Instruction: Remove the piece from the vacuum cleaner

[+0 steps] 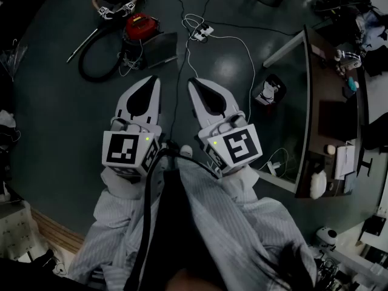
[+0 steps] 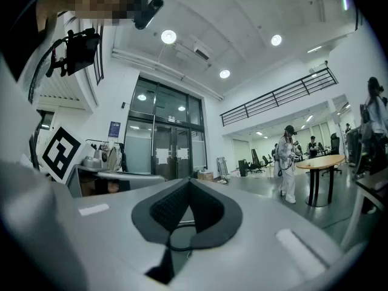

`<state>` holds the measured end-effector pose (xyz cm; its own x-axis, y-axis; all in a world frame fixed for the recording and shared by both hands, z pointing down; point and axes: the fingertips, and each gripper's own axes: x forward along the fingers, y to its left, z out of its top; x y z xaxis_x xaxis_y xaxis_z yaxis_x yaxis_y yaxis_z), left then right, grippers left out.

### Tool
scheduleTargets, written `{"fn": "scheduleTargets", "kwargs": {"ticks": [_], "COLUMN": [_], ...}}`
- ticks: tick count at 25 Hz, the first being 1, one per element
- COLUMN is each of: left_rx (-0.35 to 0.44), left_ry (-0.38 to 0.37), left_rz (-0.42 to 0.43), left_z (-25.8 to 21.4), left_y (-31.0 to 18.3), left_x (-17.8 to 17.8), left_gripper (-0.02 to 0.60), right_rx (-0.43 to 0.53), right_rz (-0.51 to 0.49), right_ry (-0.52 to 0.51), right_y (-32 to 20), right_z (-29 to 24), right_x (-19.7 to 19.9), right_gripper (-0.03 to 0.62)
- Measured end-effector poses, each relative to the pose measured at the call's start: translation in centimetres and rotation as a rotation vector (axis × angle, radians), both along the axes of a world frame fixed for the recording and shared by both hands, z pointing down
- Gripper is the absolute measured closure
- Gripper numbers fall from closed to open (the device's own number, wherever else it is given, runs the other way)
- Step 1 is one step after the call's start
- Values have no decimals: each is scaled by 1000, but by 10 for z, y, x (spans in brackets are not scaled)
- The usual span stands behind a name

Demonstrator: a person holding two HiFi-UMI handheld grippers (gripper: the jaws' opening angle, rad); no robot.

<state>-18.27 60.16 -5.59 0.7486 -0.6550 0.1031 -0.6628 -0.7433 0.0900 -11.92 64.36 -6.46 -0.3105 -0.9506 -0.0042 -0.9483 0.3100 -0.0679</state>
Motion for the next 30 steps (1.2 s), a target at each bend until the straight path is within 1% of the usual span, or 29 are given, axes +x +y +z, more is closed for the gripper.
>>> {"fn": "scheduleTargets", "kwargs": {"ticks": [3, 6, 14, 19, 22, 25, 30], "left_rx": [-4, 3, 9, -1, -24, -59, -76], "left_ry": [21, 14, 22, 23, 11, -12, -35], "left_rz": [0, -2, -23, -35, -31, -15, -11], "left_z": [1, 0, -3, 4, 16, 30, 60], "left_y": [5, 8, 13, 5, -13, -38, -114], "left_x": [6, 10, 20, 25, 31, 46, 71], "left_gripper": [577, 577, 578, 578, 578, 577, 578], "right_rx": [-1, 2, 15, 26, 0, -34, -55], "right_rz": [-2, -6, -18, -17, -19, -3, 17], "right_ry": [-3, -3, -6, -26, -35, -59, -63], "right_y": [5, 7, 11, 1, -18, -45, -121], "right_z": [1, -1, -2, -1, 9, 22, 44], "right_x": [4, 7, 19, 28, 32, 47, 78], "right_gripper": [594, 594, 592, 592, 592, 592, 592]}}
